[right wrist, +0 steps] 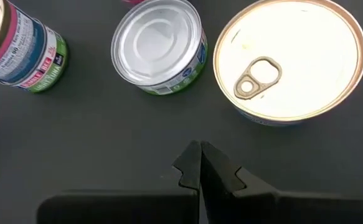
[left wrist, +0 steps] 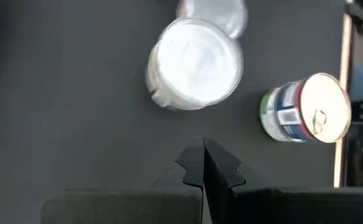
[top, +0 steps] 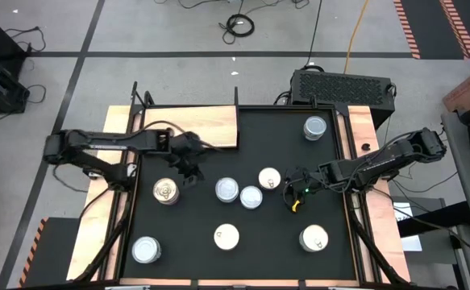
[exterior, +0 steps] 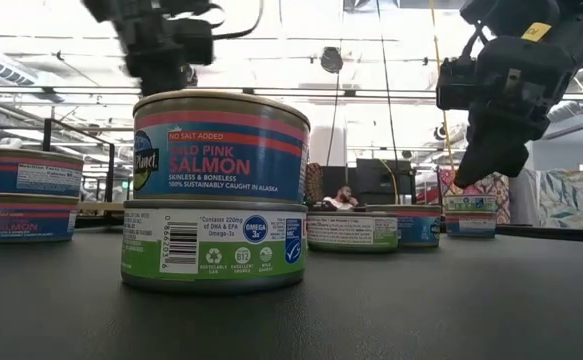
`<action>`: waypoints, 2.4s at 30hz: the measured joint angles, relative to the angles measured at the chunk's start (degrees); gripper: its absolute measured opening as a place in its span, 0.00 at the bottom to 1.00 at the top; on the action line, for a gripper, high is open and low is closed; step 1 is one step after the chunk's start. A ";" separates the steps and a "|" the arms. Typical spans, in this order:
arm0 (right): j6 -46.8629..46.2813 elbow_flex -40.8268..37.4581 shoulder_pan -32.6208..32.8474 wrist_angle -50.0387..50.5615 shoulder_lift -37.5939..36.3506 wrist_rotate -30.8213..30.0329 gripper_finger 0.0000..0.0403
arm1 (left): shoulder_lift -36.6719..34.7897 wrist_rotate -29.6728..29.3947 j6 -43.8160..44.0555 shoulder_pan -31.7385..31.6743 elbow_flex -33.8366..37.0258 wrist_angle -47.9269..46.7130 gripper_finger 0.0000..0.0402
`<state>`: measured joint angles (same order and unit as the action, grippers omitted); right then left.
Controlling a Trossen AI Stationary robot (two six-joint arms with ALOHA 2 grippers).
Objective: Stack canned seafood by type on shelf
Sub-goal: Put the blue and pink tuna can on the shelf
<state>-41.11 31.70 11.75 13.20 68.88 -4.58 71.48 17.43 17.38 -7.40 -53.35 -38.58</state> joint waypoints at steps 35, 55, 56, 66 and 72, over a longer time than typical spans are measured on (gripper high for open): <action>4.24 0.04 -3.96 -4.60 0.00 1.95 0.00 | -9.89 0.08 4.60 -0.03 9.77 17.40 0.49; 4.12 0.04 -3.93 -4.89 0.00 1.95 0.00 | -10.31 -5.00 -15.64 -1.72 1.32 -28.38 0.50; 4.12 0.04 -3.93 -4.86 0.00 1.95 0.00 | -10.25 -5.10 -16.29 -1.93 1.41 -28.25 0.50; 4.18 0.04 -3.91 -4.71 0.00 1.95 0.00 | -10.27 -3.26 -17.98 -8.45 8.92 -23.58 0.47; 4.29 0.04 -3.91 -4.71 0.00 1.95 0.00 | -10.58 0.92 -19.30 -12.48 8.90 -23.22 0.43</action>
<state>-36.82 31.75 7.84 8.49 68.88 -2.63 60.90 18.35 -1.91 -19.88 -44.45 -61.80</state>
